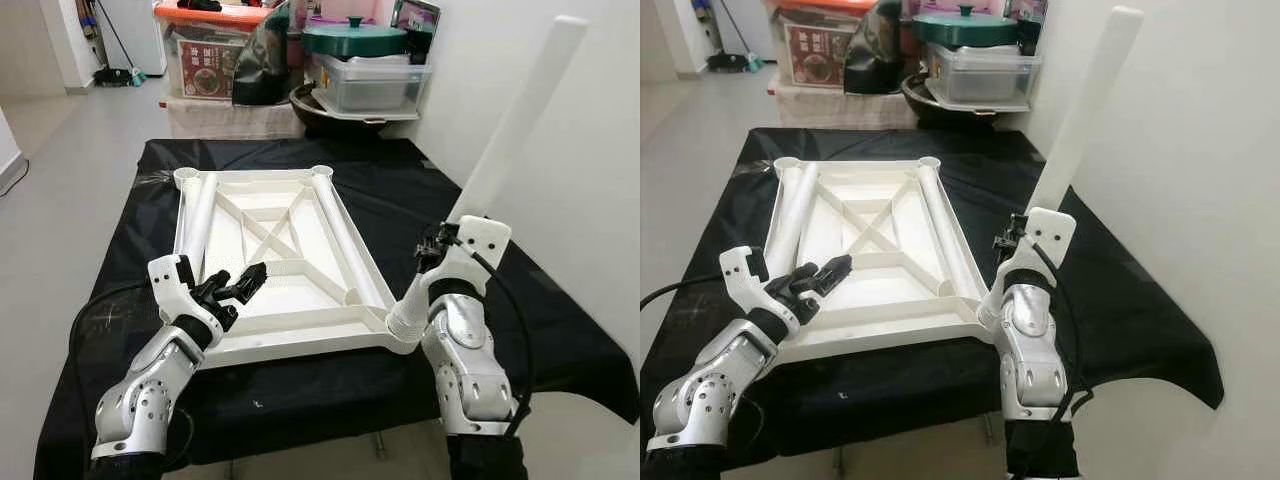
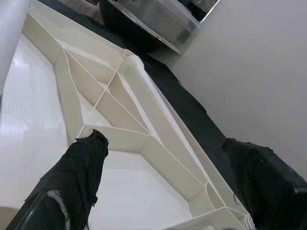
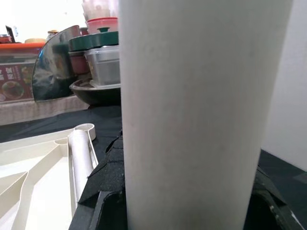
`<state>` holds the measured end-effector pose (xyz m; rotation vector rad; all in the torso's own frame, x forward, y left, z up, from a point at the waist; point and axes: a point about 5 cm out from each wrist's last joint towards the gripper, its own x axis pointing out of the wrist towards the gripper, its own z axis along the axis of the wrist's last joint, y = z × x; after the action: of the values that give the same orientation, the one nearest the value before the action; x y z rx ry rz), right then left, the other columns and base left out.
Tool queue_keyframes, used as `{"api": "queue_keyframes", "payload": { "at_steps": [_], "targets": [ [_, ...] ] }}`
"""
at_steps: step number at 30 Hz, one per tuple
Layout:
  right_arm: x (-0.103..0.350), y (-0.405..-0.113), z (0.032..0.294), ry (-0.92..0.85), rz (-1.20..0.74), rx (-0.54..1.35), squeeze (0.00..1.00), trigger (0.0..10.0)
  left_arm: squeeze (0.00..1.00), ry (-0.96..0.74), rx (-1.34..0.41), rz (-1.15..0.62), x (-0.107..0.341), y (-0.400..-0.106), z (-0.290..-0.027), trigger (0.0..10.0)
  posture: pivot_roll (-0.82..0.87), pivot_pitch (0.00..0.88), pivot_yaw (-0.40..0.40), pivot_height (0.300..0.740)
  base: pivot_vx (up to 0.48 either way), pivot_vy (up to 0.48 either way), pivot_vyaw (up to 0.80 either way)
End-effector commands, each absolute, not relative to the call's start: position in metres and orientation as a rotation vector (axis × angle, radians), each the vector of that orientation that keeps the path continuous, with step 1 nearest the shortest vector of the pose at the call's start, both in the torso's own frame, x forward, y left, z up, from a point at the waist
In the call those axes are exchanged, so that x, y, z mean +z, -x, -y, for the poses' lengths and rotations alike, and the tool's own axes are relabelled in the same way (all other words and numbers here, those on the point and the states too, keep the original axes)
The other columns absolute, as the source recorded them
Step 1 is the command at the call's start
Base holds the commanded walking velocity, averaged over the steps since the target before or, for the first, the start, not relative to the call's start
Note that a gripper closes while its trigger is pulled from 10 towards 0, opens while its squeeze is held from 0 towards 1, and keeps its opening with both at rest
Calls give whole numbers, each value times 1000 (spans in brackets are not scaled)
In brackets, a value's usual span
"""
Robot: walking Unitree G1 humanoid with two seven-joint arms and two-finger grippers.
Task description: Building children table
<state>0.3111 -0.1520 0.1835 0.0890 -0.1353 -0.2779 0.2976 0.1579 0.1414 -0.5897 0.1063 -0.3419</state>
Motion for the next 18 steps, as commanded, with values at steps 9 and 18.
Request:
{"api": "queue_keyframes", "payload": {
  "at_steps": [9, 18],
  "targets": [
    [141, -308, 156, -33, -66, -304, 0, 10000, 0, 565, -331, -121, 139, -303, -157, 10000, 85, 0, -60, 740, 0, 0, 0],
    [150, -310, 123, -141, -6, 161, 0, 10000, 0, 562, -331, -122, 139, -304, -159, 10000, 82, 0, -58, 740, 0, 0, 0]
  ]
}}
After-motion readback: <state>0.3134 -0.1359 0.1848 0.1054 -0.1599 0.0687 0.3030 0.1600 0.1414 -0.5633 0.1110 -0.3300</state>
